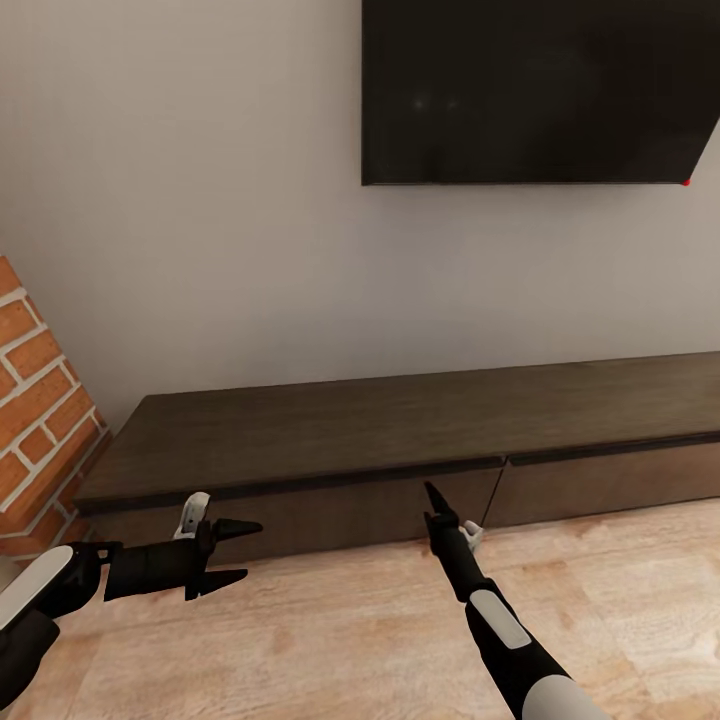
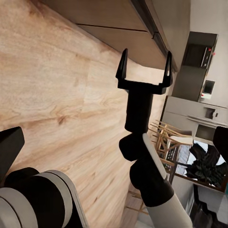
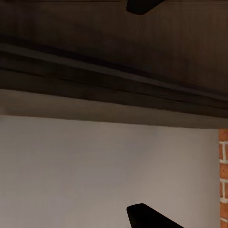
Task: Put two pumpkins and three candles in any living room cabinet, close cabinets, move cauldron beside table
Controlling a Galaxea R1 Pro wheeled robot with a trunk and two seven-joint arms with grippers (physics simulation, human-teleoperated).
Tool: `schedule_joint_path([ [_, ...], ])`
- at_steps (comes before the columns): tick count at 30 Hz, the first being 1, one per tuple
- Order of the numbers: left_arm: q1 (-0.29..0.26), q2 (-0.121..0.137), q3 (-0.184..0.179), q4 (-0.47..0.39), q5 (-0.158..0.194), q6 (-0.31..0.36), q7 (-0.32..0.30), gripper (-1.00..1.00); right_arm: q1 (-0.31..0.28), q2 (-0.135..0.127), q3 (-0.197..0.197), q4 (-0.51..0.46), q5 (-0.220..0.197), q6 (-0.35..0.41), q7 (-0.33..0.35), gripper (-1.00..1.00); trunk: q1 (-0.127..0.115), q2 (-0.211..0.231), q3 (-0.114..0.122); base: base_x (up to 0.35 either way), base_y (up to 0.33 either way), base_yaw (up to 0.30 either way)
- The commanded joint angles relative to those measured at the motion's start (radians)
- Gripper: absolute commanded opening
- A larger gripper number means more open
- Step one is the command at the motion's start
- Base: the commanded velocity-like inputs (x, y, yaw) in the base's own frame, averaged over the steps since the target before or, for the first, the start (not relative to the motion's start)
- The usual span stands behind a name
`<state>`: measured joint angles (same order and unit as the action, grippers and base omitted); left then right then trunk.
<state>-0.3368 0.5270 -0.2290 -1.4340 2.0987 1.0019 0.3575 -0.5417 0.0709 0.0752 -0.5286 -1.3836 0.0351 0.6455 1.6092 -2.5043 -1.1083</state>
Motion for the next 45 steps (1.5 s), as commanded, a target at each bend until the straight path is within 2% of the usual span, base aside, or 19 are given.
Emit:
schedule_joint_path([
  [1,-0.001,0.001,-0.001,0.000,0.011,0.000,0.009,1.00,0.000,0.000,0.003,0.002,-0.011,-0.001,0.003,1.00,0.000,0.000,-0.001,0.000,0.000,0.000],
  [5,-0.001,0.001,-0.001,0.000,0.010,0.000,0.009,1.00,0.000,0.000,0.002,0.002,-0.010,-0.014,0.002,1.00,0.000,0.000,-0.001,0.000,0.000,0.000],
  [11,-0.001,-0.003,-0.021,0.000,0.009,-0.002,0.009,1.00,0.000,0.002,-0.001,0.008,-0.011,-0.018,-0.010,1.00,0.000,0.000,-0.001,0.000,0.000,0.000],
  [28,-0.001,-0.016,-0.023,0.000,0.009,-0.002,0.009,1.00,-0.001,-0.003,0.000,0.010,-0.012,-0.010,-0.015,1.00,0.000,0.000,-0.001,0.025,0.000,0.000],
  [34,-0.001,-0.016,-0.025,0.000,0.009,-0.002,0.009,1.00,-0.001,-0.003,-0.001,0.012,-0.014,-0.011,-0.055,1.00,0.000,0.000,-0.001,0.086,0.000,0.000],
  [40,-0.001,-0.016,-0.025,0.001,0.009,-0.002,0.009,1.00,-0.001,-0.002,-0.030,0.016,-0.026,-0.008,-0.063,1.00,0.000,0.000,-0.001,0.199,0.000,0.000],
  [45,-0.001,-0.016,-0.025,0.003,0.009,-0.002,0.009,1.00,-0.001,-0.002,-0.033,0.016,-0.028,-0.008,-0.064,1.00,0.000,0.000,-0.001,0.225,0.000,0.000],
])
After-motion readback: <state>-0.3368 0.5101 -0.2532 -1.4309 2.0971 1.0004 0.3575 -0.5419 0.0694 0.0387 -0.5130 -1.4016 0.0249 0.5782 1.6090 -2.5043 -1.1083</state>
